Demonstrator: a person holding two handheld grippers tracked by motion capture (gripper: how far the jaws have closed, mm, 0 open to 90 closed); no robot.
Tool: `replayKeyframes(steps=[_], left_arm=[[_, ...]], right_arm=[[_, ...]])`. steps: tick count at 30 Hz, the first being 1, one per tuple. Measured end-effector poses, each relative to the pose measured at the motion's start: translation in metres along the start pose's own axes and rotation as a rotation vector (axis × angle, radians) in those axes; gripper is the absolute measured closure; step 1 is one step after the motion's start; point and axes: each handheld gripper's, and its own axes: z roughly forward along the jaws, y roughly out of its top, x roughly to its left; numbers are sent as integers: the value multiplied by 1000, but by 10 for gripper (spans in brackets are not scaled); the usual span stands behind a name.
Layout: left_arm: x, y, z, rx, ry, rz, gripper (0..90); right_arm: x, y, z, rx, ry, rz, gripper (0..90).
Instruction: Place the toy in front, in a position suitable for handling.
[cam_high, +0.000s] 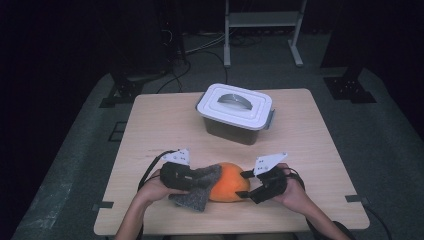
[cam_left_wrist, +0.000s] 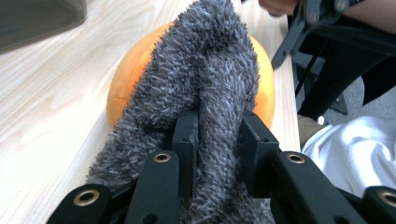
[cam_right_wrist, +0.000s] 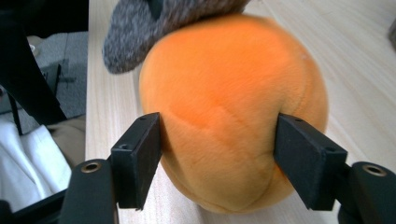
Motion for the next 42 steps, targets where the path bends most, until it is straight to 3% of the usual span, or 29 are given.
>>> replayKeyframes(steps=[4,6,9,12,13,14,17,19,22,29,31,33,36,41,42], left_arm=[[-1,-1,2,3,-18,2,698],[-1,-1,2,5,-24,2,698],[-4,1,7,9,-35,12,698],[-6,5,9,13,-22,28,698],[-6,5,9,13,-22,28,699],[-6,7,7,8,-11,36,701],[-4,13,3,-7,16,43,702],[-1,18,2,-13,40,50,701],[1,25,4,-41,42,52,701],[4,19,8,-28,25,43,700],[7,7,0,-7,65,20,699],[11,-4,-5,-16,71,-24,698],[15,-9,-8,-21,75,-49,699],[11,0,-5,-32,63,-17,699],[5,7,-2,-46,48,7,699]], right_arm=[[-6,-2,-11,-30,-15,35,258],[-9,-5,-6,7,13,66,210],[-5,-9,8,69,13,46,166],[0,-3,12,76,-44,21,246],[0,-3,12,76,-44,21,246],[-2,1,10,51,-65,19,320],[-8,6,6,17,-77,12,386],[-15,11,5,7,-90,1,387],[-20,15,9,17,-108,-30,369],[-21,-2,10,36,-69,-11,354],[-17,-4,9,40,-78,-22,354],[-13,-4,10,42,-87,-38,353],[-9,-3,11,45,-95,-52,352],[-4,1,12,56,-119,-78,353],[-3,2,13,59,-122,-91,353]])
